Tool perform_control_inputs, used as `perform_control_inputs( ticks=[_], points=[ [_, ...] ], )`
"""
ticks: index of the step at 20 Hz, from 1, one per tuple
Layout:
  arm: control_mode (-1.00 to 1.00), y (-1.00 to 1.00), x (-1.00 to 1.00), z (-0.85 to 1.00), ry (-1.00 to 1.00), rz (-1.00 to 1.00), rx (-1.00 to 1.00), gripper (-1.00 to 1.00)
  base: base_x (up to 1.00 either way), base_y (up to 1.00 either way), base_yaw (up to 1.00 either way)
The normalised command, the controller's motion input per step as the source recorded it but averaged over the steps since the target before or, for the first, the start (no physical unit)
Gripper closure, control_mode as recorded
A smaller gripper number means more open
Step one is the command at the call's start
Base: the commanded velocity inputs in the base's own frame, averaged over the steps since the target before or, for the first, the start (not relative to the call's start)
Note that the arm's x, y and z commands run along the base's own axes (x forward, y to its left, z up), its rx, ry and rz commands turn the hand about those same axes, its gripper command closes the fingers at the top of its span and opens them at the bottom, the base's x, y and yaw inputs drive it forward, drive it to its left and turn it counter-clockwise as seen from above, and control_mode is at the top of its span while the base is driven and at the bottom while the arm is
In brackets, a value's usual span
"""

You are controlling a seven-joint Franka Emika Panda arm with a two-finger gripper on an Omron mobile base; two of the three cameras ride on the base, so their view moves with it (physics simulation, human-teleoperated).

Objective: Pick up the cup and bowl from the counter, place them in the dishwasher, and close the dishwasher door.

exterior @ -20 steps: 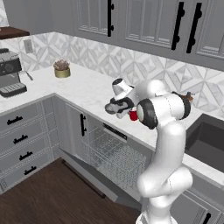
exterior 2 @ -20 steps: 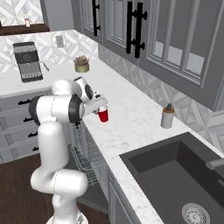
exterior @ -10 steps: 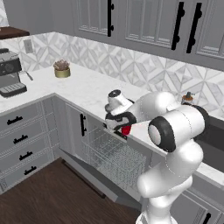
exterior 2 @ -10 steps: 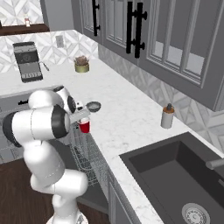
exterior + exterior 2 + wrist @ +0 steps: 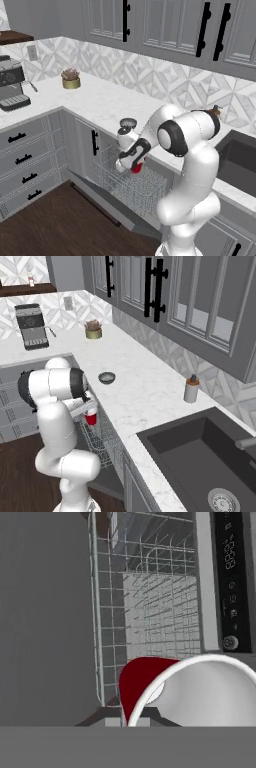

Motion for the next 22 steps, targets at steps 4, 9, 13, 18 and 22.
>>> perform_control_inputs(
  ticks=[4, 9, 13, 18, 22],
  points=[
    [-1.0, 0.03, 0.24, -0.8, 0.04, 0.0, -0.12, 1.0, 0.0, 0.0, 0.0],
    [-1.0, 0.06, 0.03, -0.68, -0.01, 0.0, -0.13, 1.0, 0.0, 0.0, 0.0],
    [-1.0, 0.0, 0.2, -0.59, 0.02, 0.0, -0.02, 1.0, 0.0, 0.0, 0.0],
    [-1.0, 0.0, 0.16, -0.5, 0.0, 0.0, -0.02, 1.0, 0.0, 0.0, 0.0],
    [-1.0, -0.01, 0.07, -0.34, 0.0, 0.0, 0.0, 1.0, 0.0, 0.0, 0.0]
  ],
)
